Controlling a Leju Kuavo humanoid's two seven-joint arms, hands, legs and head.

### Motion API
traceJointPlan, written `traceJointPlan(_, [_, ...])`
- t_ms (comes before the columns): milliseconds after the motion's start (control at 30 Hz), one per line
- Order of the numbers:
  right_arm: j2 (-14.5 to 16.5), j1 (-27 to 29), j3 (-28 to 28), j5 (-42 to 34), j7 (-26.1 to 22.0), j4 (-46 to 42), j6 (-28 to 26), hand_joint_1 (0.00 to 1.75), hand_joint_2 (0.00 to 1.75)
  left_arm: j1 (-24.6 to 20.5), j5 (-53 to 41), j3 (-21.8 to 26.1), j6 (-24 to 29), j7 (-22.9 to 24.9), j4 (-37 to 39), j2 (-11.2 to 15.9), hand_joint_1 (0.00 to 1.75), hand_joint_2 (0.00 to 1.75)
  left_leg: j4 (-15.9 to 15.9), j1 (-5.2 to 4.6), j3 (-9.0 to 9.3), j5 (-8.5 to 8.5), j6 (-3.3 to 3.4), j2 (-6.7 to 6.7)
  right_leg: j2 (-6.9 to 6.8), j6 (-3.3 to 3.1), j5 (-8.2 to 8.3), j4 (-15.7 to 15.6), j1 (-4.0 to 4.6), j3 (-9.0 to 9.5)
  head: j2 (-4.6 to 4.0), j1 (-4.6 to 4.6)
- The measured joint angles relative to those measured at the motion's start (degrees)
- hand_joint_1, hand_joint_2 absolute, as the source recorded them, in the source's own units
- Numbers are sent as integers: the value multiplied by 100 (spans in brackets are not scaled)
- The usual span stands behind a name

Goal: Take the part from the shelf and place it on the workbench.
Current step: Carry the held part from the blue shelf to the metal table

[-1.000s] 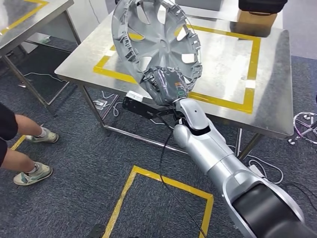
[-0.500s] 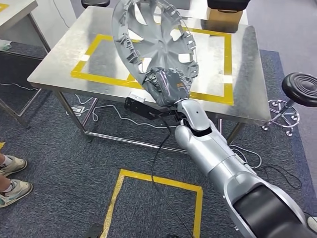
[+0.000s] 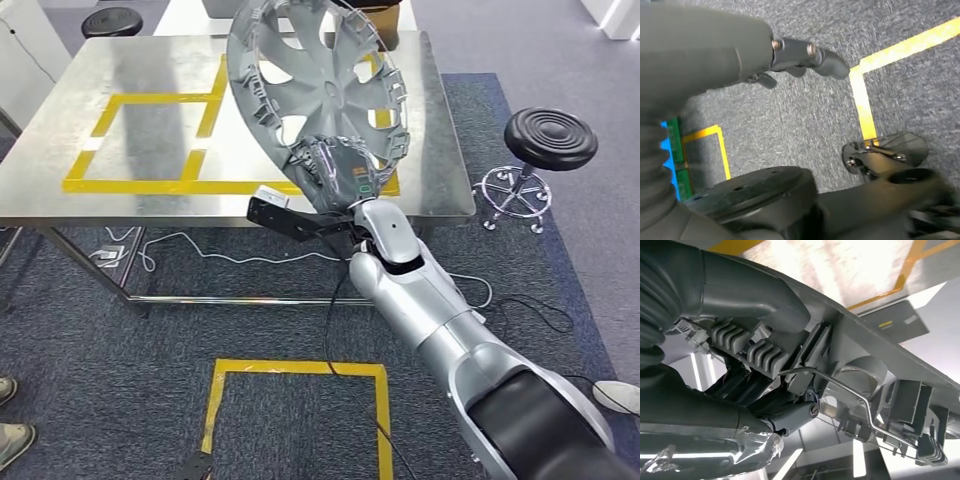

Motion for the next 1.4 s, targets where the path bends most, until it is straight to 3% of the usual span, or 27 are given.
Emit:
traceJointPlan(33, [1, 14, 2, 50, 19, 1, -14, 175, 175, -3, -2, 1, -3, -1, 0, 1, 0, 175, 194, 0, -130, -3, -5, -6, 44, -2, -2, 0, -1, 4, 0, -5])
traceJointPlan(67, [1, 24, 3, 88, 36, 1, -20, 175, 175, -9, -4, 1, -4, -1, 0, 2, 0, 175, 175, 1, -156, 115, 1, -7, 85, 0, -3, 0, -4, 11, 1, -7])
traceJointPlan(167, [2, 25, 6, 134, 56, 1, -20, 175, 175, -19, -8, 1, -9, 3, 0, 10, 0, 175, -749, 6, 218, 743, 40, -33, 191, 51, -21, 16, -9, 24, 0, -22])
traceJointPlan(200, [2, 20, 6, 142, 56, 1, -23, 175, 175, -19, -6, 1, -19, 3, 0, 11, 0, 175, -1032, 7, 341, 835, 59, -50, 218, 86, -25, 26, -2, 13, 0, -27])
traceJointPlan(233, [2, 16, 7, 149, 56, 0, -27, 175, 175, -16, -3, 1, -31, 4, 0, 12, 0, 175, -1212, 10, 416, 866, 77, -67, 235, 118, -27, 33, 10, -1, 0, -33])
traceJointPlan(367, [1, 14, 15, 155, 54, -1, -33, 175, 175, -7, 13, 6, -66, 17, 0, 24, 0, 175, -1309, -10, 443, 838, 150, -102, 219, 79, -7, -27, 16, 21, 0, -40])
traceJointPlan(467, [1, 4, 30, 155, 45, -3, -34, 175, 175, -9, 13, 8, -73, 19, 0, 30, 0, 175, -1332, -11, 467, 817, 269, -111, 162, 251, -35, -74, -4, 47, 1, -39])
traceJointPlan(533, [2, 0, 44, 156, 39, -4, -35, 175, 175, -3, 13, 8, -75, 19, 0, 32, 0, 175, -1361, 9, 521, 801, 325, -102, 77, 288, -236, 299, -3, -120, 0, -14])
traceJointPlan(633, [-1, 26, 70, 156, 37, -3, -35, 175, 175, 15, 13, 8, -78, 19, 0, 41, 0, 175, -1362, 7, 600, 739, 349, -88, 1, 305, -647, 1410, -5, -683, -1, 3])
traceJointPlan(667, [-1, 39, 77, 155, 38, -3, -35, 175, 175, 21, 13, 9, -79, 19, 0, 43, 0, 175, -1362, 9, 638, 709, 340, -85, -7, 310, -629, 1571, -8, -788, -1, 4])
traceJointPlan(700, [-2, 49, 82, 154, 39, -3, -34, 175, 175, 26, 13, 9, -80, 19, 0, 43, 0, 175, -1361, 14, 690, 672, 325, -85, -16, 314, -494, 1493, -14, -779, 0, 4])
traceJointPlan(767, [-2, 57, 93, 152, 39, -3, -34, 175, 175, 32, 13, 10, -82, 19, 0, 41, 0, 175, -1360, 32, 824, 574, 273, -85, -55, 323, -48, 802, -27, -481, 0, 3])
traceJointPlan(833, [-1, 40, 103, 154, 38, -3, -36, 175, 175, 27, 13, 11, -83, 19, 0, 46, 0, 175, -1363, 30, 916, 483, 194, -85, -88, 308, 142, 181, -7, -152, 0, 7])
traceJointPlan(900, [1, 18, 113, 158, 36, -3, -39, 175, 175, 24, 13, 12, -84, 19, 0, 51, 0, 175, -1399, 18, 959, 438, 118, -77, -75, 231, 46, 40, 25, -51, 1, -6])
traceJointPlan(1000, [9, 19, 120, 153, 40, -13, -39, 175, 175, 18, 11, 12, -85, 20, -2, 48, 0, 175, -1355, 26, 996, 361, 21, -50, -23, 84, -68, 10, -2, 32, 2, -42])
traceJointPlan(1067, [14, 36, 123, 152, 43, -16, -39, 175, 175, 6, 8, 12, -85, 20, -2, 48, 0, 175, -822, 26, 686, 198, -36, -48, -8, 15, -161, -8, -27, 134, 2, -75])
traceJointPlan(1133, [8, 79, 124, 156, 43, -8, -40, 175, 175, 8, 12, 16, -86, 15, -2, 49, 0, 175, -56, 22, 121, 39, -79, -48, 4, -23, -275, -12, -32, 235, 2, -91])
traceJointPlan(1167, [3, 113, 124, 158, 42, -1, -39, 175, 175, 3, 12, 20, -86, 11, -2, 49, 0, 175, 162, 19, -100, 91, -83, -47, 15, -29, -337, -14, -34, 305, 2, -94])
traceJointPlan(1200, [-3, 151, 125, 157, 42, 7, -39, 175, 175, -2, 13, 27, -87, 8, -2, 49, 0, 175, 166, 14, -220, 282, -71, -47, 29, -28, -405, -17, -38, 390, 2, -93])
traceJointPlan(1233, [-6, 185, 126, 155, 41, 13, -38, 175, 175, -7, 10, 37, -87, 5, -2, 50, 0, 175, -47, 7, -234, 588, -44, -47, 46, -20, -475, -21, -44, 485, 2, -96])
traceJointPlan(1267, [-8, 212, 127, 151, 40, 19, -38, 175, 175, -1, 8, 49, -87, 8, -2, 52, 0, 175, -415, -7, -180, 960, -2, -48, 62, -4, -548, -28, -49, 578, 2, -99])
traceJointPlan(1300, [-9, 231, 127, 148, 38, 28, -39, 175, 175, 12, 7, 62, -87, 10, -1, 55, 0, 175, -740, -28, -92, 1223, 45, -49, 78, 22, -612, -51, -47, 662, 2, -102])
traceJointPlan(1333, [-10, 244, 128, 148, 35, 37, -42, 175, 175, 26, 7, 75, -85, 12, -1, 57, 0, 175, -1028, -50, 14, 1370, 95, -50, 95, 57, -657, -85, -46, 733, 2, -109])
traceJointPlan(1367, [-11, 249, 128, 150, 31, 44, -50, 175, 175, 35, 7, 84, -81, 13, 0, 57, 0, 175, -1233, -69, 118, 1366, 142, -51, 104, 98, -688, -137, -43, 796, 2, -111])
traceJointPlan(1400, [-12, 245, 128, 152, 28, 47, -58, 175, 175, 35, 7, 89, -75, 13, 0, 58, 0, 175, -1340, -76, 219, 1238, 178, -44, 106, 141, -699, -186, -32, 850, 2, -114])
